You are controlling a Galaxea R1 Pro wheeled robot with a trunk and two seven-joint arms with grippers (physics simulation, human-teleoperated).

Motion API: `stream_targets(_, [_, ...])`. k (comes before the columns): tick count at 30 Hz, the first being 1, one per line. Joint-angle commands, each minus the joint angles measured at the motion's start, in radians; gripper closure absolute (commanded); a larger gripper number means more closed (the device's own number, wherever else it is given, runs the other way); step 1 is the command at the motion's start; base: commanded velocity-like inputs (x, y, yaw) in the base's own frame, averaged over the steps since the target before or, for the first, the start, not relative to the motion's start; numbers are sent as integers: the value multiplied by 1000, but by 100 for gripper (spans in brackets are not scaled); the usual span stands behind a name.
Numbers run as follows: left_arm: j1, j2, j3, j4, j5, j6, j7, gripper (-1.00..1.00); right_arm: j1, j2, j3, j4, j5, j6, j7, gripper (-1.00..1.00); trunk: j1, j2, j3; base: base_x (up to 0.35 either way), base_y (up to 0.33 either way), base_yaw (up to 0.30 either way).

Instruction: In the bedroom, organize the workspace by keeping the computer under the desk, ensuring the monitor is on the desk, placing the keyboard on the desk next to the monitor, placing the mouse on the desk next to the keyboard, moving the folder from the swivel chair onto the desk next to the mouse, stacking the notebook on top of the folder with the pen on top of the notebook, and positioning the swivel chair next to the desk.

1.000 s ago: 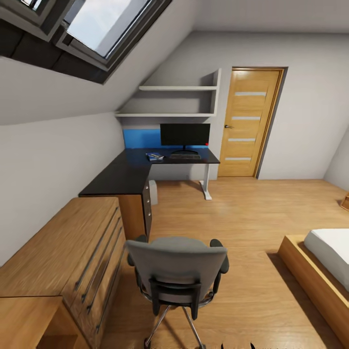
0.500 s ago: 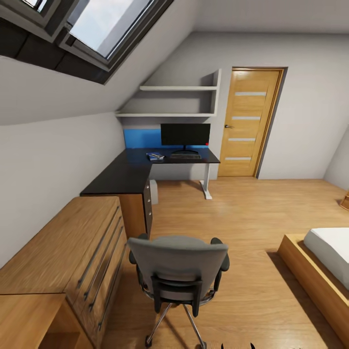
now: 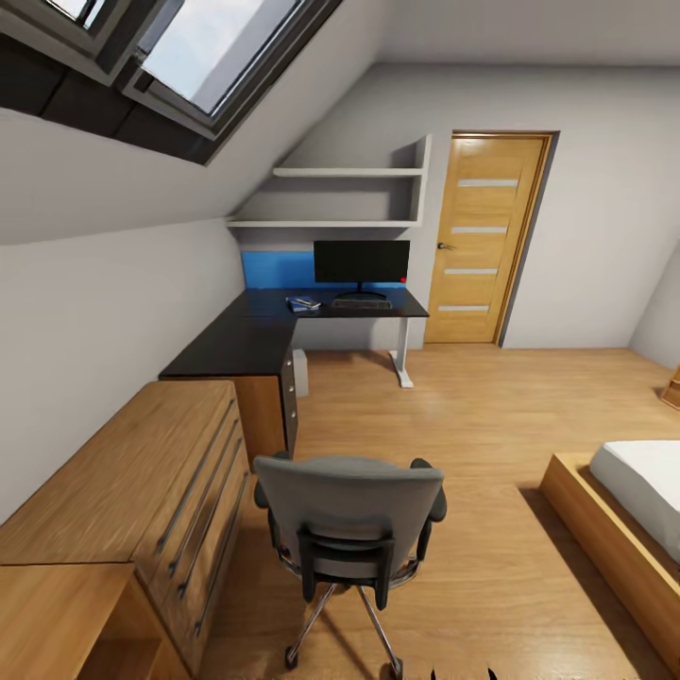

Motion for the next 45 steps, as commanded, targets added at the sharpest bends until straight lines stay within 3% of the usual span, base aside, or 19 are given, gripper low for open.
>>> stream_targets(1, [-1,0,-9,0,5,-2,6,-100,-1,0,8,-1,-1,0,-10,-100,0,-1,-1,-112,36,0])
stream_targets(13, [-1,-2,-10,0,3,-3,5,-100,-1,0,9,-1,-1,0,-9,-100,0,-1,-1,-23,6,0])
stream_targets(18, [-1,-16,-12,0,3,1,4,-100,-1,0,9,-1,-1,0,-10,-100,0,-1,-1,0,0,0])
stream_targets(30, [-1,-29,-10,-38,6,271,8,-100,-1,-2,8,-1,-1,0,-10,-100,46,-85,-39,0,0,0])
stream_targets(45, [-1,-26,-8,-58,9,306,8,-100,-1,-3,6,1,-4,2,-13,-100,103,-190,-86,0,0,0])
